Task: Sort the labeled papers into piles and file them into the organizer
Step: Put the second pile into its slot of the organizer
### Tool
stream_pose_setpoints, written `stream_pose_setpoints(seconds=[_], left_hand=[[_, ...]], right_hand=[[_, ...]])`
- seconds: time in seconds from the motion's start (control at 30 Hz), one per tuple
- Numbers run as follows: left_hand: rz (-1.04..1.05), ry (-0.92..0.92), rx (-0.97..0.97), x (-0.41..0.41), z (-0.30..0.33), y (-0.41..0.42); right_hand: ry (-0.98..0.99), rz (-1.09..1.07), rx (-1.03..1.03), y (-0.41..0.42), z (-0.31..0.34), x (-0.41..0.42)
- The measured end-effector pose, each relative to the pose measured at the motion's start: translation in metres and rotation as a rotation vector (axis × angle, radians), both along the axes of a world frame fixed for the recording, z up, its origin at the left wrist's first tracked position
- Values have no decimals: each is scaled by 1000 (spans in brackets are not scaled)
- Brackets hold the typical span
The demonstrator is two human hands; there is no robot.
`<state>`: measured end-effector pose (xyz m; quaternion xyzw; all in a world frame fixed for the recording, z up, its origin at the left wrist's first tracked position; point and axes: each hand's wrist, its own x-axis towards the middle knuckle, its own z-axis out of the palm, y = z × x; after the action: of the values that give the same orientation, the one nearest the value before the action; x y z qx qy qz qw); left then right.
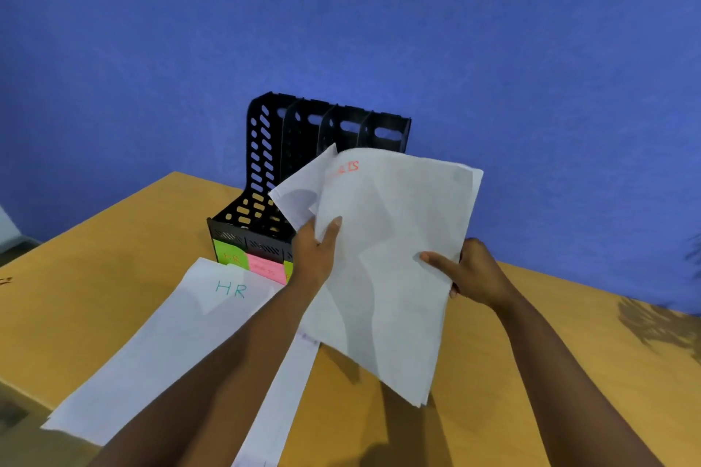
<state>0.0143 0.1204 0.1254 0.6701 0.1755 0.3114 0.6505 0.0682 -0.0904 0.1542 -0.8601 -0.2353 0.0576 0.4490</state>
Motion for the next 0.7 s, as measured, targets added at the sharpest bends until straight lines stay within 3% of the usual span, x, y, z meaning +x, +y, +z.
stream_pose_setpoints(seconds=[0.07, 0.13, 0.23, 0.4, 0.53, 0.6, 0.7], left_hand=[[105, -79, 12, -1, 6, 18], [259, -174, -108, -2, 8, 40], [432, -86, -208, -6, -5, 71], [142, 89, -349, 1, -28, 98], [-108, 241, -307, 17, -30, 86], [-126, 229, -330, 26, -31, 81], [-50, 258, -160, 29, -33, 71]], right_hand=[[-25, 15, 65, 16, 14, 1], [-35, -7, 164, 31, 27, 4], [-39, -98, 322, 51, 44, 16], [-99, -251, 474, 96, 71, 35], [-161, -268, 455, 142, 84, 39], [-202, -286, 431, 165, 85, 40], [-345, -310, 327, 199, 82, 34]])
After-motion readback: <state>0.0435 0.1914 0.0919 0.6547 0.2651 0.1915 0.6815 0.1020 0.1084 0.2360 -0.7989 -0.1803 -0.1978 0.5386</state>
